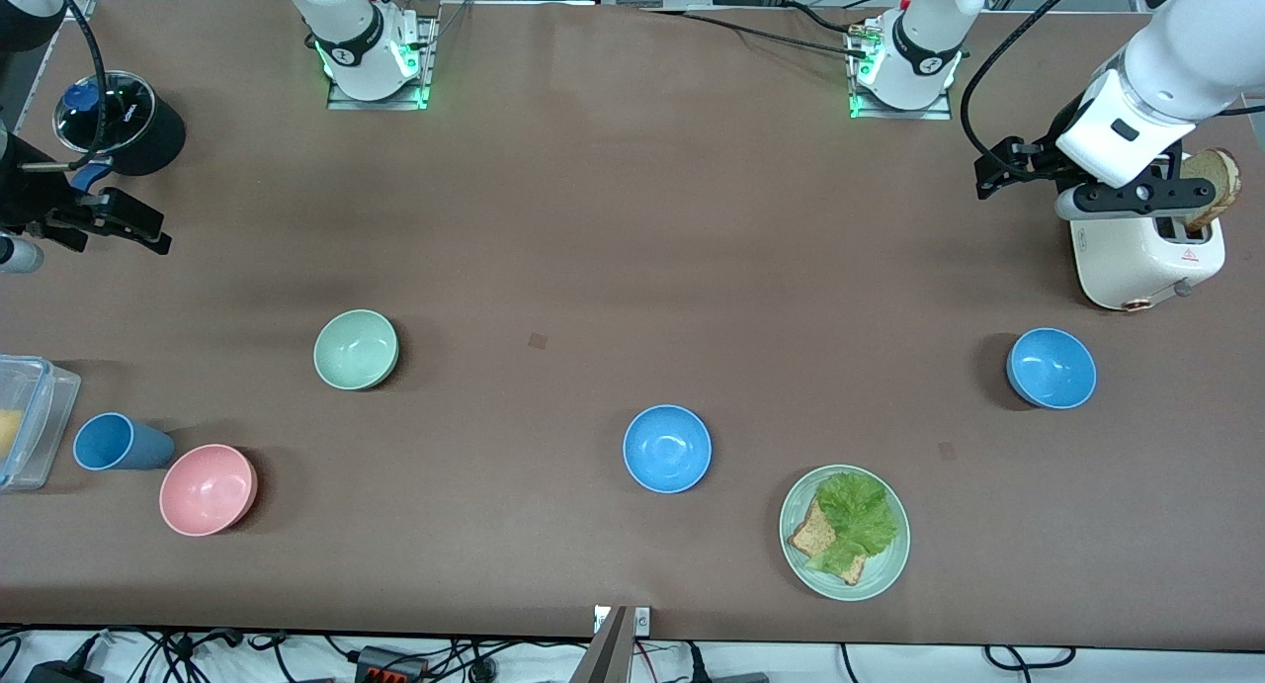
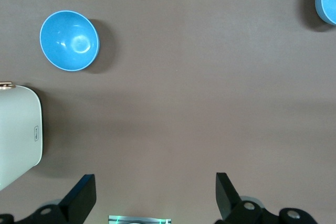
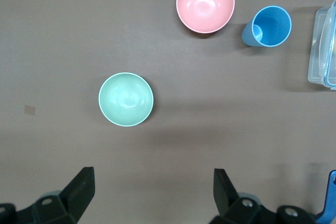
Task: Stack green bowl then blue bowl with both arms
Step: 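Reach the right gripper down to the mint-green bowl rim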
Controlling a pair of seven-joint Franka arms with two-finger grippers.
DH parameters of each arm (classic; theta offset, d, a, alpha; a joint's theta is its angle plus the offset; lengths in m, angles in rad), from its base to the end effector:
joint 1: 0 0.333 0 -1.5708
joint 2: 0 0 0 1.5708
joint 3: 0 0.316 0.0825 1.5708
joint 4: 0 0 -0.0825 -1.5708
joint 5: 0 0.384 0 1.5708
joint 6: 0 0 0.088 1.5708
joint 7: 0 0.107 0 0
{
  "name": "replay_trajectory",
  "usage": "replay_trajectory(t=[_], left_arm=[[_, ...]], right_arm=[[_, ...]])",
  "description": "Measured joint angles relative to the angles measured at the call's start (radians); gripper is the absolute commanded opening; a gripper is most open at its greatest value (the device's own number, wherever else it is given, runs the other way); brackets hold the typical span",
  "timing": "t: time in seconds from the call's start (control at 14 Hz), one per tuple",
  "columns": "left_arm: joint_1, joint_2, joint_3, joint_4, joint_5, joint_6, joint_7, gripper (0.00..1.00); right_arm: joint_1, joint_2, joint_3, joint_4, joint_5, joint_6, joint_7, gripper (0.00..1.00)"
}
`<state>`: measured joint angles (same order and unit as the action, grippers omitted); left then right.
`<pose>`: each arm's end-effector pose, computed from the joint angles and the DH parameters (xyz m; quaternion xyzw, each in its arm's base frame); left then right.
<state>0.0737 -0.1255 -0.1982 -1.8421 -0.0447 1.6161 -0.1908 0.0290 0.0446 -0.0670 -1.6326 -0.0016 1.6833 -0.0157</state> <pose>0.5065 -0.0730 0.5661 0.9980 0.0366 -0.0523 0.0018 0.5753 -0.0213 0.5799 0.9999 -0.0110 0.0030 0.0024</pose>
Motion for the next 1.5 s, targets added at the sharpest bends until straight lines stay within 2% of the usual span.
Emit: replay_trajectory(t=[0.57,0.71,0.86,1.29,1.5], left_arm=[[0.001,0.016,0.000,0.014,0.000,-0.004,0.000,1.00],[0.001,0.018,0.000,0.015,0.000,-0.004,0.000,1.00],[0.002,0.018,0.000,0.016,0.000,-0.004,0.000,1.00],[0.008,0.024,0.008,0.017,0.000,-0.005,0.000,1.00],[0.008,0.029,0.011,0.020,0.000,-0.006,0.000,1.00]], right_arm=[[0.000,0.003,0.000,-0.002,0.000,0.001,0.000,1.00],[0.000,0.030,0.000,-0.011,0.000,0.015,0.000,1.00],[0.000,0.098,0.000,-0.026,-0.001,0.053,0.001,1.00],[0.014,0.384,0.002,-0.034,-0.003,0.237,0.001,1.00],[0.044,0.489,0.003,-0.035,-0.003,0.254,0.003,1.00]])
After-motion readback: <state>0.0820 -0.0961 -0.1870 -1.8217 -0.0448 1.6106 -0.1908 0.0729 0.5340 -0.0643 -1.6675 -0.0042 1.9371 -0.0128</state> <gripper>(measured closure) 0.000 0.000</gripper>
